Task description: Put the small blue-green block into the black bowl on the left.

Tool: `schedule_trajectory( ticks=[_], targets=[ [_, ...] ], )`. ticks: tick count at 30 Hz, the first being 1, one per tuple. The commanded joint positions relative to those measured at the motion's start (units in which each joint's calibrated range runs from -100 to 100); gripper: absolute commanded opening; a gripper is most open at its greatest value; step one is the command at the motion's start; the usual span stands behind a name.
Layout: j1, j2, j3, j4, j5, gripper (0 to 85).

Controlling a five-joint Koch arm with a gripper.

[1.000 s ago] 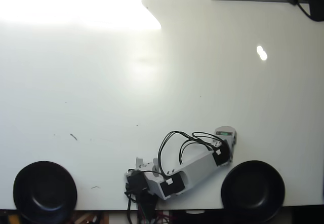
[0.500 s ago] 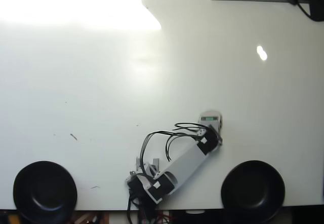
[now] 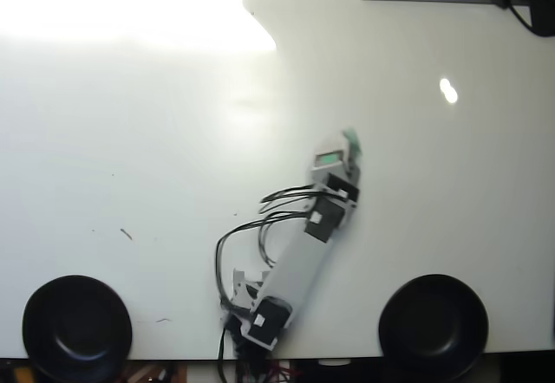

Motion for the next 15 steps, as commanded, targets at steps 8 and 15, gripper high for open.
schedule_trajectory(
  ticks=[8,15],
  targets=[
    [12.6,-11.4,5.4,-0.4,0.1,3.5],
    [20.8,-14.5,6.6,-1.3,-0.1,3.5]
  ],
)
